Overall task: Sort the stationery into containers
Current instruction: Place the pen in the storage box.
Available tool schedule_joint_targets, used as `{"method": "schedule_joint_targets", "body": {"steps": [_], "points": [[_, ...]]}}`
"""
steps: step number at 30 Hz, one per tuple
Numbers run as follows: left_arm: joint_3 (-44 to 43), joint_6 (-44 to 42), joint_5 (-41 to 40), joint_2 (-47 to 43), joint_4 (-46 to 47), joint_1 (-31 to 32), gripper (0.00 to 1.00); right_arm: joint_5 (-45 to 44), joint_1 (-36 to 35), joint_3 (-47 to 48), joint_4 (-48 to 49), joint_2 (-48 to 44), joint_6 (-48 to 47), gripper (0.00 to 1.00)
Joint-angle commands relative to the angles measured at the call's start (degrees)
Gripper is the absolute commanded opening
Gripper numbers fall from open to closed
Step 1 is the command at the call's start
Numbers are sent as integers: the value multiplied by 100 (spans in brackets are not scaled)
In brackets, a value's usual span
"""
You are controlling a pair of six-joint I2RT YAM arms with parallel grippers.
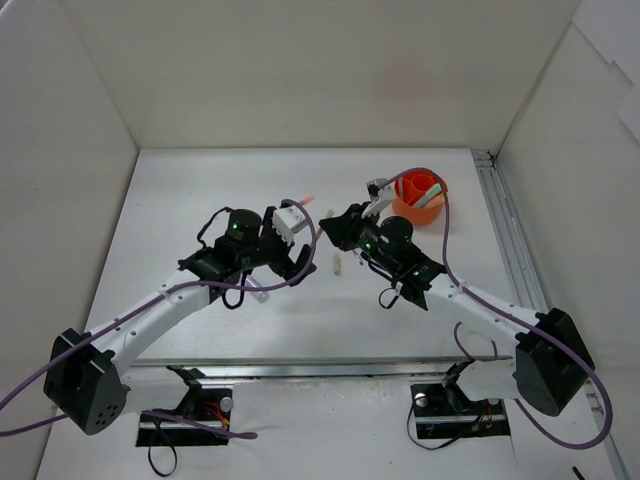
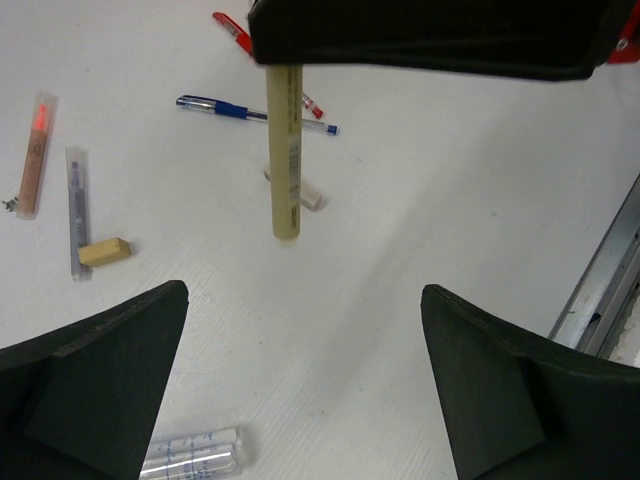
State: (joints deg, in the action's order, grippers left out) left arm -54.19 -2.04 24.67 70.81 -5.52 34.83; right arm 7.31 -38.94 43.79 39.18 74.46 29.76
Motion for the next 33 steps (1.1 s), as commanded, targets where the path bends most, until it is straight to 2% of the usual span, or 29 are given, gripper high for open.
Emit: {"method": "schedule_joint_targets", "body": {"steps": [1,4,8,9,12,14,19,23,33], "points": [[-135,-68,56,-304,235,33,99,-704,70,-2,433,-458,-488,0],[-118,-24,-452,-304,157,33,99,-1107,237,-2,328,-564,-699,0],[-65,90,-1165,-374,121,-133,99,-1933,579,321,-364,-476,-1322,0],[-56,403,-1140,-392,121,-239,99,-2135,598,419,-489,-354,-1715,0],[-82,643,-912,-462,139,-870,99,-3180,782,832,-754,14,-2366,0],[-152,714,-605,-410,86,-1109,99,-3411,992,1112,-745,261,-2588,0],[-329,855,-270,-138,16,-1540,99,-3185,1564,1439,-114,1201,-3177,0],[-276,793,-523,-58,-115,-1654,99,-2921,2064,1851,405,2035,-3371,0],[-398,855,-287,301,-63,-1883,99,-2437,2417,2055,863,2496,-3310,0]]}}
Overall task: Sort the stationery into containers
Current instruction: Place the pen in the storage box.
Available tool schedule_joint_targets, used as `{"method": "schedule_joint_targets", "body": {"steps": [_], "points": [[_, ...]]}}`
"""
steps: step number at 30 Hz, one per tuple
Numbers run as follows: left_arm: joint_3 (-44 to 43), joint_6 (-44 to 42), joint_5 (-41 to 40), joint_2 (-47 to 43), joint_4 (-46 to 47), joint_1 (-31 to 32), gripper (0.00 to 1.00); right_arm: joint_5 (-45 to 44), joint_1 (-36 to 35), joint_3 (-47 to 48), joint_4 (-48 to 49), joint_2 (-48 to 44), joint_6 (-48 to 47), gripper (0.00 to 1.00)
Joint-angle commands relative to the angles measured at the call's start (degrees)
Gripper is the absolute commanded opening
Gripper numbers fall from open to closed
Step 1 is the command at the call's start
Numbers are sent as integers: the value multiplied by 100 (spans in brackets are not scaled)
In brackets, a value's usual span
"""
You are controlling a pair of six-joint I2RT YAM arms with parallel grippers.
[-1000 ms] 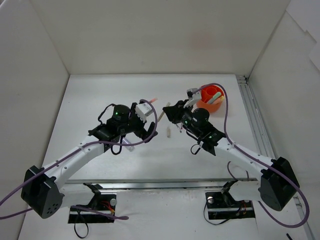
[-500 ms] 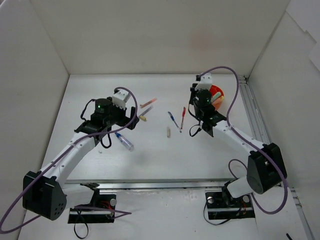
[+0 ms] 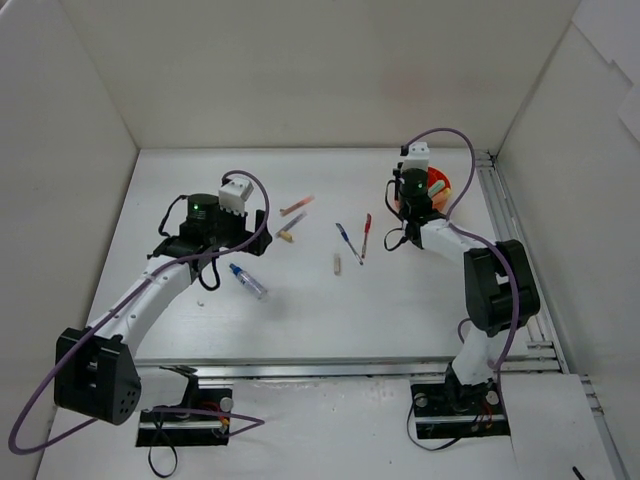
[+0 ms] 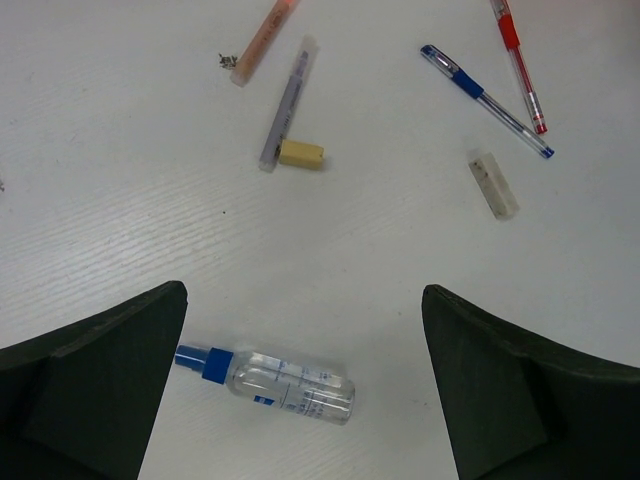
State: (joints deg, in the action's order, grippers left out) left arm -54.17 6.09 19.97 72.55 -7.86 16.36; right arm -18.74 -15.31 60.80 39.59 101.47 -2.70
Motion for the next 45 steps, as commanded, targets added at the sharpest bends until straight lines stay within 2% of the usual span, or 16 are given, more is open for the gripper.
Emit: {"method": "schedule_joint_targets", "body": {"steps": [1,8,11,22,28,29,31,32,34,35,37,39,40,45], "points": [[-479,33,209,162,118,-36,99,239,46,311,839,-276,-47,0],[-533,77,376,338,249,-36,99,486,46,310,831,-822,-1,0],[-620,86,376,426,232,-89,99,284,116,494,839,-560,-160,0],[-1060,-46,385,874,101,-141,99,758,432,1337,1076,732,-109,0],[-1253,-46,385,1094,-14,-142,99,864,432,1190,1094,936,111,0],[-1367,-90,377,1173,-40,-142,99,820,441,1137,1094,901,164,13],[-1525,-169,367,1365,-172,-142,99,837,433,944,1094,744,426,27],[-1700,-230,385,1445,-224,-142,99,872,432,882,1094,673,480,40],[-1868,-362,472,1699,-330,-142,99,942,441,706,1086,376,664,52],[-2060,-406,490,1788,-365,-142,100,1056,415,636,1086,252,744,63],[-2403,-538,561,2121,-611,-142,99,1249,433,416,1085,-152,955,74],[-2632,-608,648,2324,-769,-142,99,1425,432,128,1077,-443,1156,81],[-2738,-835,649,2542,-822,-142,99,1626,441,30,1077,-748,1210,98],[-3678,-1215,545,3255,-1138,-89,99,2058,406,-777,1059,-1664,1718,98]]}}
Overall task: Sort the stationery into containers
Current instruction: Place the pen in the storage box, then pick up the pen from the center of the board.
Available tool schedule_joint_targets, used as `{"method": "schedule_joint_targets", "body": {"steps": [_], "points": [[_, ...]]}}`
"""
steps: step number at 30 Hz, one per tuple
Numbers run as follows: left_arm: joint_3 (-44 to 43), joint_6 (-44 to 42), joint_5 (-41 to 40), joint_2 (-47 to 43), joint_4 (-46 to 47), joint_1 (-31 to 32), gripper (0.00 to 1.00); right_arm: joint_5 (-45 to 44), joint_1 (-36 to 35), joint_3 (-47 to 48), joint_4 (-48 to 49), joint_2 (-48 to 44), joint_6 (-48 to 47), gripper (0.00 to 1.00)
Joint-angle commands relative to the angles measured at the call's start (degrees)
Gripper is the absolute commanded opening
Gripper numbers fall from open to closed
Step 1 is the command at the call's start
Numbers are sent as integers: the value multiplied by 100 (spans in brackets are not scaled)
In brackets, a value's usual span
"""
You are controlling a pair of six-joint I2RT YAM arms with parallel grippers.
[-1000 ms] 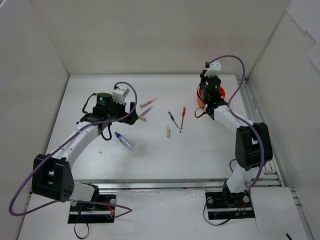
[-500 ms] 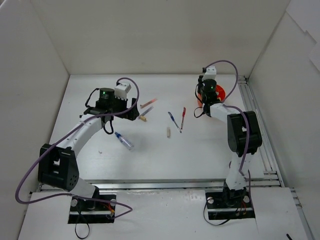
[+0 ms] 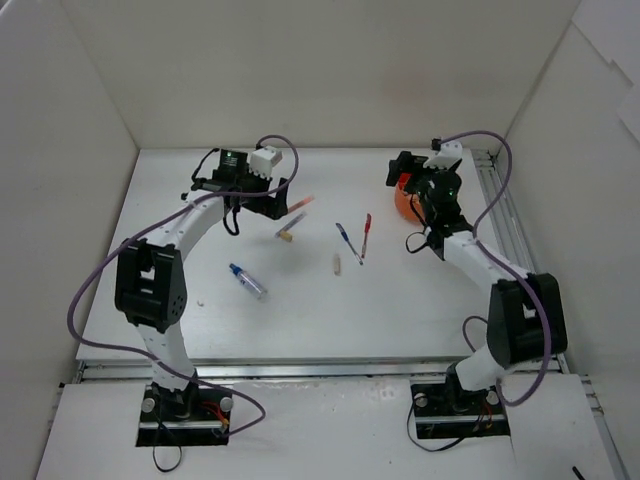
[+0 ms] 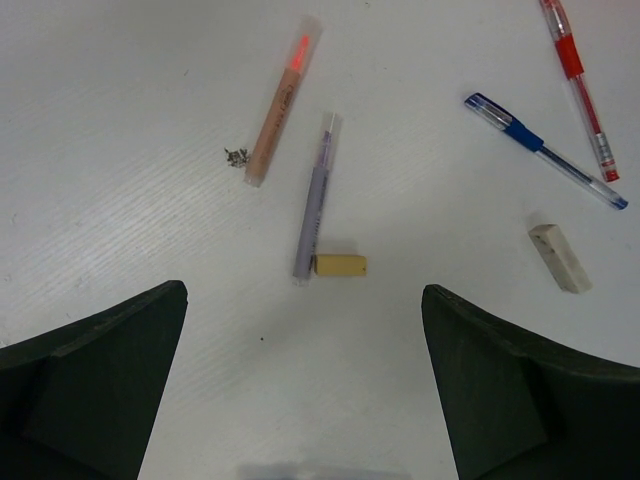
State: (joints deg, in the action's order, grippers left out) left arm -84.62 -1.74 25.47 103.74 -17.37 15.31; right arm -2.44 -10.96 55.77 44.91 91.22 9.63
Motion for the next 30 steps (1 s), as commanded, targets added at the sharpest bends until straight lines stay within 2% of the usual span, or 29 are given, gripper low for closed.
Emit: {"method": "schedule_joint_targets", "body": {"steps": [1,5,9,16,22,27,30], "points": [[-800,-450,-86,459,-258,16,99,489,-46,-399,528,-962,548,98],[-2203,-669,-253,1305,-942,69,99,604,-64,-1101,406,-1668,681,98],[-2840,-924,-525,1911,-1278,279,99,551,-55,-1428,2,-2370,768,98],[-3998,-802,-483,2764,-1559,340,99,700,-82,-1358,-1668,-3162,725,98],[-4501,-854,-491,3327,-1630,604,99,657,-99,-1551,-2345,-3934,751,98],[-4555,-662,-456,3530,-1428,666,99,639,-108,-1736,-2688,-4506,795,98],[-4555,-608,-307,3609,-1314,666,87,648,-99,-1762,-2899,-4683,795,98]]}}
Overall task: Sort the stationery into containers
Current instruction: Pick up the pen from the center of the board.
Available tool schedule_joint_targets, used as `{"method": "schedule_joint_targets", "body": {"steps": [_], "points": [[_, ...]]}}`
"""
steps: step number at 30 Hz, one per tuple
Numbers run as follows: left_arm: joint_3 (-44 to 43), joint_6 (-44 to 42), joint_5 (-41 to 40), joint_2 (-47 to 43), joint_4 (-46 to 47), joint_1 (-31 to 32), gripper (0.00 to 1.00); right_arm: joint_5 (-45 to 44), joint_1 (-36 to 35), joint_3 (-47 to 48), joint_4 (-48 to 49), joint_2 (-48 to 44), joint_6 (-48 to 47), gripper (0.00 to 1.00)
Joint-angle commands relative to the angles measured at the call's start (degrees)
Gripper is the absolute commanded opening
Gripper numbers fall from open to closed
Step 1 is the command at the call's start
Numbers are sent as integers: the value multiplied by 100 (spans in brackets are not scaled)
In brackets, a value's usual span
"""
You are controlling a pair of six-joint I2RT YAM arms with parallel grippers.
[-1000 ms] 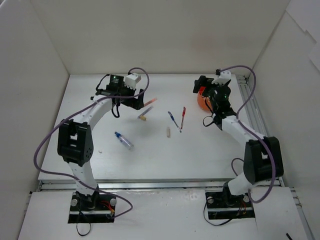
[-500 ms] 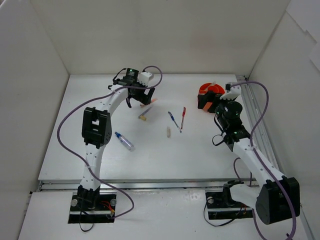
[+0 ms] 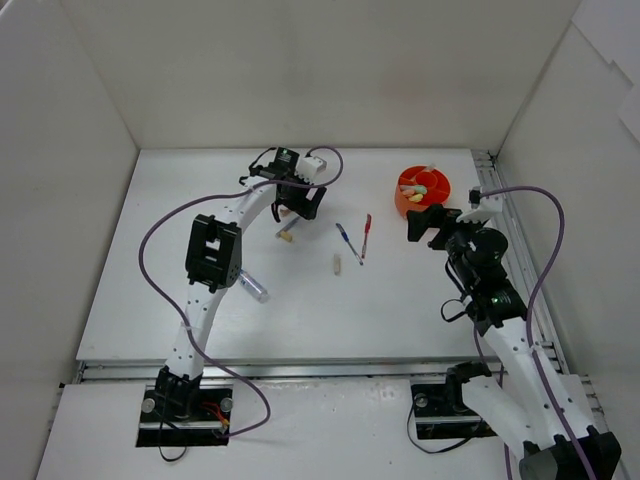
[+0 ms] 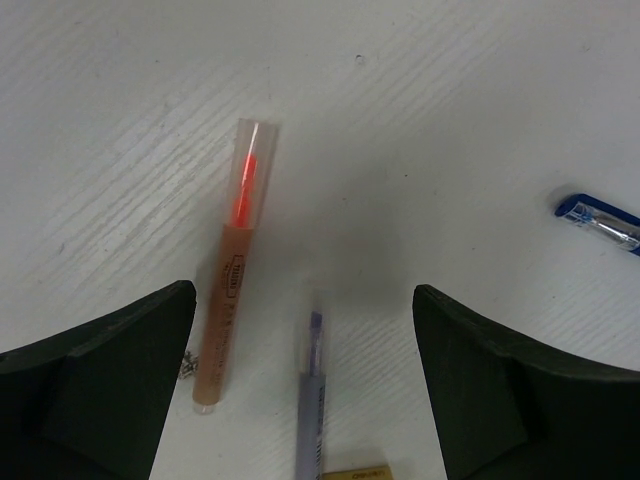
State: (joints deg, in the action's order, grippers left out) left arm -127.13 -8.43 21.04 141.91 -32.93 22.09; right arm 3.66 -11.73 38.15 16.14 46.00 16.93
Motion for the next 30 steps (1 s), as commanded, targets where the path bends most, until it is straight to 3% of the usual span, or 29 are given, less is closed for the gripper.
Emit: {"method": "schedule_joint_targets", "body": {"steps": [1,5,13,14,15,18,24,26,30], "points": [[-312,78,146,-181,269,-11,84,56,-31,-9,-49,-196,65,98],[-356,157,103,-84,339,-11,79,82,-31,-71,-199,-311,74,98],[-532,377,-249,30,366,-11,79,144,-32,-167,-269,-337,153,98],[-576,377,-371,74,322,50,100,152,-40,-176,-278,-354,162,98],[-619,412,-433,91,296,50,53,144,-32,-185,-278,-363,170,98],[-822,464,-574,214,173,50,43,100,-40,-194,-331,-390,179,98],[-1095,465,-583,355,14,50,41,-5,-49,-185,-515,-609,136,98],[-1112,447,-548,364,-3,50,48,-67,-49,-185,-612,-714,109,98],[-1147,447,-496,390,-47,50,50,-295,-40,-203,-823,-890,48,98]]}}
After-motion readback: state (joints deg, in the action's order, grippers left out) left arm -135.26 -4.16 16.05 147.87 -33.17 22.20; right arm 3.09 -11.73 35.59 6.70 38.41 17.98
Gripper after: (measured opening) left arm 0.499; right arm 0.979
